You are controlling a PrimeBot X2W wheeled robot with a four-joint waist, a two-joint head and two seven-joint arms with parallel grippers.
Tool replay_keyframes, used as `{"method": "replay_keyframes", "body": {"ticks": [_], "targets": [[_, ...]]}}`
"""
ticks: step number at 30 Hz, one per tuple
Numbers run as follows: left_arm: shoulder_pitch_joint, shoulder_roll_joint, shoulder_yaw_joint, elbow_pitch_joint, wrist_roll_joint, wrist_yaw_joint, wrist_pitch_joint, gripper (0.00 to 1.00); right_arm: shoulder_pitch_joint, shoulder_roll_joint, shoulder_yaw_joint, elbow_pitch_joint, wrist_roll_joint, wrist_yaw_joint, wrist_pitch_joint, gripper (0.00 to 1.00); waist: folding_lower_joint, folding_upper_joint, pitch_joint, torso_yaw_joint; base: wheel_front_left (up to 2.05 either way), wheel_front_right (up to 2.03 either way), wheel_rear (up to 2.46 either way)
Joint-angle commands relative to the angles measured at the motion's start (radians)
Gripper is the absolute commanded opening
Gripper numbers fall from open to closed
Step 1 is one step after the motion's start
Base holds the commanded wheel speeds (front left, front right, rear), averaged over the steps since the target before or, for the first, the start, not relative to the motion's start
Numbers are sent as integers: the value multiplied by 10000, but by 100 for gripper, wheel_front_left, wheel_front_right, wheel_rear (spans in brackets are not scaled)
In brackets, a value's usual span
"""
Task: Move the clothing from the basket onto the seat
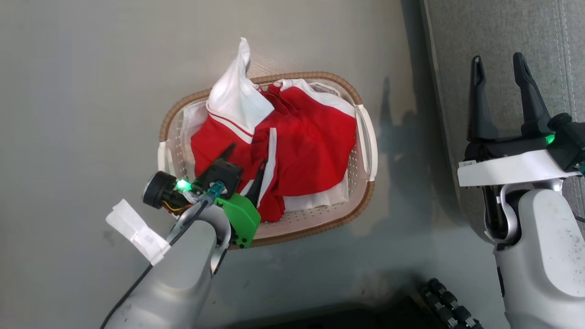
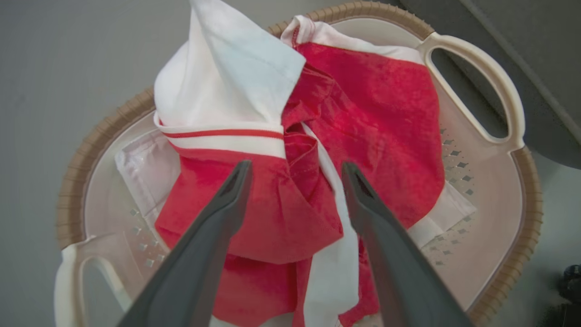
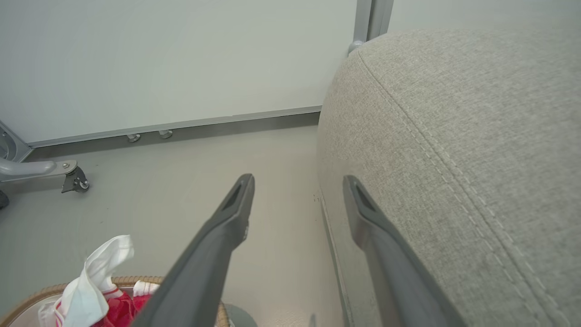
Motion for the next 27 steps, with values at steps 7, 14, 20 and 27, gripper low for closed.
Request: {"method": "replay_keyframes", "body": {"ticks": [7, 14, 20, 27], "targets": [[-921, 69, -183, 1101, -186, 784, 7, 100, -318, -31, 45, -38, 342, -6, -21, 100, -2, 0, 795, -626, 0, 0, 0], [-1206, 70, 36, 1390, -438, 1094, 5, 100, -325, -33, 209, -67, 614, -6, -21, 100, -2, 0, 877, -657, 0, 0, 0], [-1151, 202, 393, 1237, -582, 1122, 7, 35, -287, -33, 300, -75, 667, -6, -21, 100, -2, 0, 812, -636, 0, 0, 0], [-779, 331, 578, 815, -435, 961, 7, 0, -172, -34, 316, 103, 566, -6, -21, 100, -2, 0, 446, -532, 0, 0, 0]]}}
